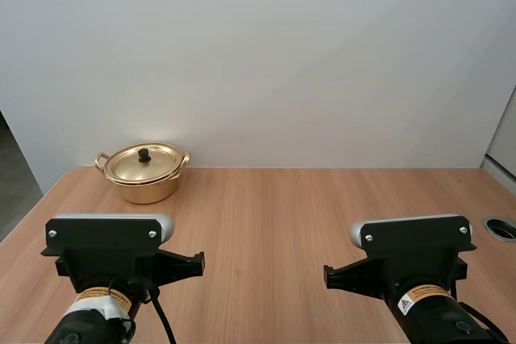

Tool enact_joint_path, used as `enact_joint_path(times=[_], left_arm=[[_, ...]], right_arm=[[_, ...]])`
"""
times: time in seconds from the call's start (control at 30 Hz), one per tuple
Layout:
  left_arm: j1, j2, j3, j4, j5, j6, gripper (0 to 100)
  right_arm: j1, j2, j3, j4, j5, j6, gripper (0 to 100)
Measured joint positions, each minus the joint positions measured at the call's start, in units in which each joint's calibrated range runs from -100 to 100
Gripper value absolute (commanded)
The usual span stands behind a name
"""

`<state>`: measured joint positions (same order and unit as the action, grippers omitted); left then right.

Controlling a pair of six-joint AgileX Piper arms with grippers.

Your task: Open the pot, put the car inside, and close it

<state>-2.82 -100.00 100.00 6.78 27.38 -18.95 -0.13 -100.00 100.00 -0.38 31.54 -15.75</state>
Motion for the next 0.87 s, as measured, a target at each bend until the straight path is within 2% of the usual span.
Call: enact_joint_path(times=[0.87], left_arm=[[0.0, 0.0, 0.0, 0.0, 0.0, 0.0, 0]], right_arm=[[0.0, 0.0, 0.0, 0.4, 0.0, 0.0, 0]])
